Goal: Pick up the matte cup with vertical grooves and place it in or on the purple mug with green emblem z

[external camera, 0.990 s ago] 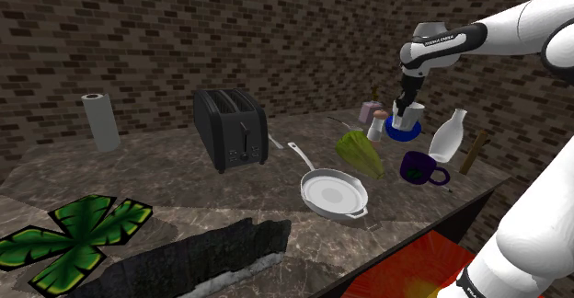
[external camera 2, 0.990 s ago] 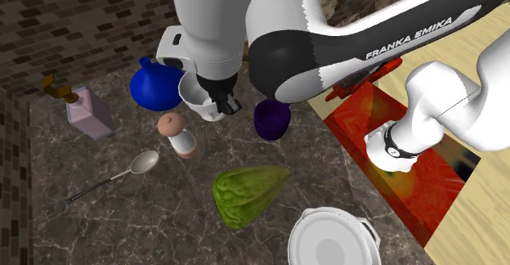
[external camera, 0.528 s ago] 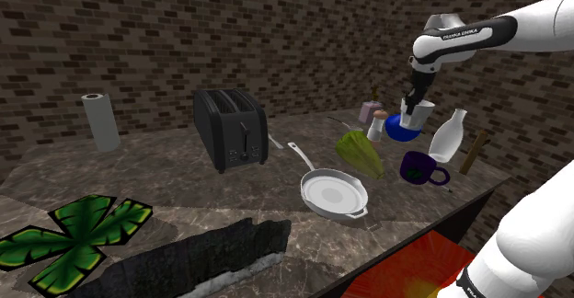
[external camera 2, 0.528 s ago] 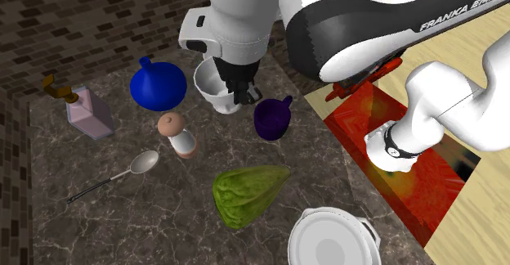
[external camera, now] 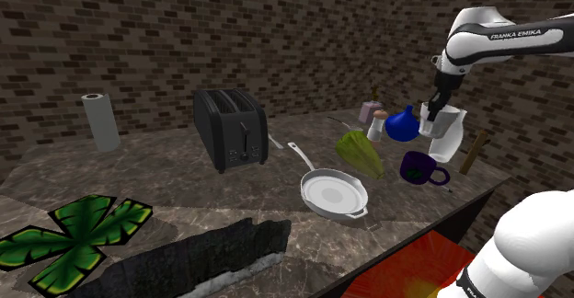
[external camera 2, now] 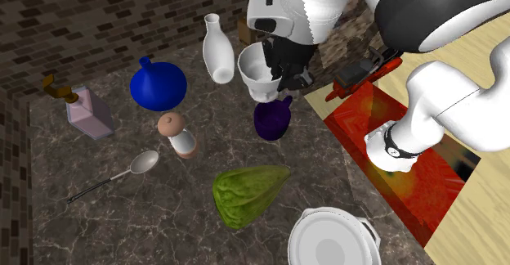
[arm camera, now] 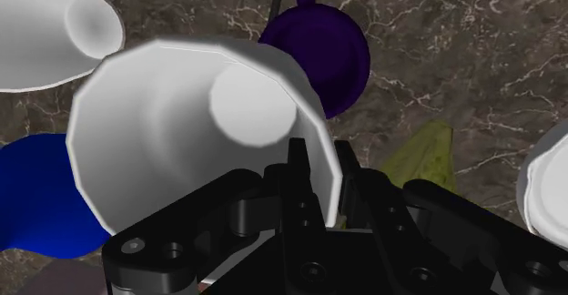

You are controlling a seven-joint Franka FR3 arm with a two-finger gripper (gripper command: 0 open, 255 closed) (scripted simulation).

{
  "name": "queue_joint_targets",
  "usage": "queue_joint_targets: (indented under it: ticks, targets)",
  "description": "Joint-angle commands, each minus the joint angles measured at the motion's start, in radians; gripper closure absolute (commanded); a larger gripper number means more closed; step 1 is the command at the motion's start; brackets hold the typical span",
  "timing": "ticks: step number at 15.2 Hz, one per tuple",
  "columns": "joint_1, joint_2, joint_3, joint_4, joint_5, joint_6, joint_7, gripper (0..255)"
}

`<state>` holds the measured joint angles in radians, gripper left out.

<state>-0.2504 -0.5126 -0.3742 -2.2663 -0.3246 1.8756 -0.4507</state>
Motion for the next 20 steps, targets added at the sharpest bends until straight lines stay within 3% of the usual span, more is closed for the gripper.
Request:
queue_joint_targets:
  ticks: [1,3,20]
  targets:
    - [-0.017,-0.085,0.015,-0.056,-0.018,-0.030,0.006,255]
    - [-0.036,-0.174,0.033,-0.106,-0.031,-0.071,0.008,255]
    - [-0.055,-0.153,-0.016,-0.316,-0.082,0.159,0.044,255]
